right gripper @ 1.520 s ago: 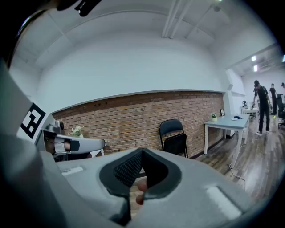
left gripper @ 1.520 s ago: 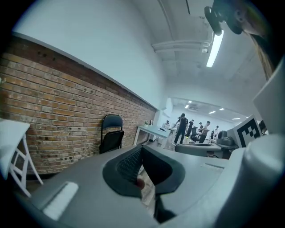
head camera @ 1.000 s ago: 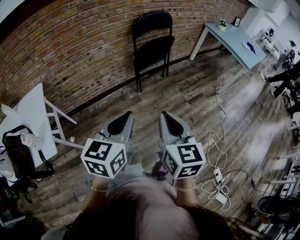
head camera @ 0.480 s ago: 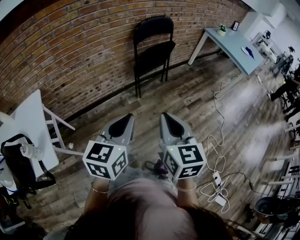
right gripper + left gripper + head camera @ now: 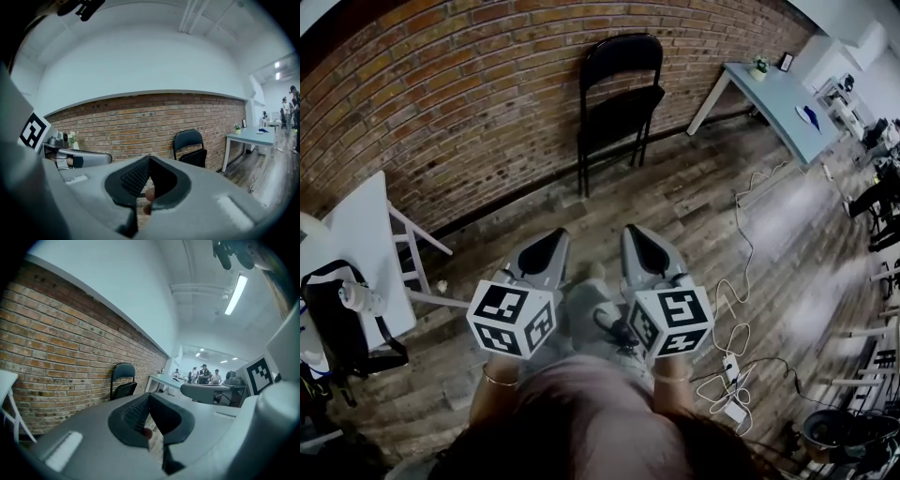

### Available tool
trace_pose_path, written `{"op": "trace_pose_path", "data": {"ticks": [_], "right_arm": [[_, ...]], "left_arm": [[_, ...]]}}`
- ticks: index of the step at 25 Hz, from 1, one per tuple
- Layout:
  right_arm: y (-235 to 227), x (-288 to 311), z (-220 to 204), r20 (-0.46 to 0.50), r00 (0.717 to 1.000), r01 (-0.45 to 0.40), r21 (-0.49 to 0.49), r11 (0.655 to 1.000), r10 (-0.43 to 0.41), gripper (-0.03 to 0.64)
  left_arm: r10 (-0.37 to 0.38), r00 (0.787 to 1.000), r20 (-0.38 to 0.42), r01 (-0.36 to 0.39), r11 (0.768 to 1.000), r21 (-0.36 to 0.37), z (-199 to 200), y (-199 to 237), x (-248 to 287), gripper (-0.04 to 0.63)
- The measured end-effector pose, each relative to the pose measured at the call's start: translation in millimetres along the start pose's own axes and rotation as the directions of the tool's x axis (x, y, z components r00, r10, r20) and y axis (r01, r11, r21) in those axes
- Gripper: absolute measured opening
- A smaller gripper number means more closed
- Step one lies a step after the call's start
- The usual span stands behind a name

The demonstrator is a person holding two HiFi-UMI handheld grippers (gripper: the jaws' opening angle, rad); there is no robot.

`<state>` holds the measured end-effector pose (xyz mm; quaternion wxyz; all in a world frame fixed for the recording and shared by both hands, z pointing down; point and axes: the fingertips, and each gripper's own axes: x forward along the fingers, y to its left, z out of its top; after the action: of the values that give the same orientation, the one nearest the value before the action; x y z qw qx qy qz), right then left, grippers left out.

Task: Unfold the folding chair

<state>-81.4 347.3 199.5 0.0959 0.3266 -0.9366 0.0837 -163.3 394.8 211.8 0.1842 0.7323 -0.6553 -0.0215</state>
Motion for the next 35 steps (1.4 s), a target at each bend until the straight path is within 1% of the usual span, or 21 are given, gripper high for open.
{"op": "trace_pose_path", "data": {"ticks": [8, 12, 18, 27, 35], "right_arm": [[-34.2, 43.2, 6.8, 0.004, 1.0, -0.009, 0.046, 0.999, 0.009, -0.003], [-59.8, 69.8, 12.1, 0.002, 1.0, -0.009, 0.071, 0.997, 0.009, -0.003], [-105.3, 112.9, 34.4, 0.022, 1.0, -0.015, 0.105, 0.994, 0.013, -0.003], [-162.0, 176.8, 61.3, 0.039, 0.998, -0.061, 0.139, 0.988, 0.056, -0.003], [-202.3, 225.5, 72.5, 0.036, 0.994, -0.109, 0.151, 0.982, 0.104, -0.002]], "left_arm": [[0.007, 1.0, -0.028, -0.007, 1.0, 0.015, 10.7, 17.4, 50.9, -0.001], [0.001, 0.999, -0.043, 0.0, 1.0, 0.025, 20.2, 26.0, 87.8, -0.002], [-0.006, 0.999, -0.049, 0.008, 0.999, 0.051, 46.1, 35.2, 149.6, 0.0], [0.024, 0.999, -0.042, -0.021, 0.997, 0.075, 82.8, 56.7, 231.9, 0.0], [0.068, 0.997, -0.041, -0.064, 0.995, 0.081, 98.8, 74.1, 287.6, -0.001]]}}
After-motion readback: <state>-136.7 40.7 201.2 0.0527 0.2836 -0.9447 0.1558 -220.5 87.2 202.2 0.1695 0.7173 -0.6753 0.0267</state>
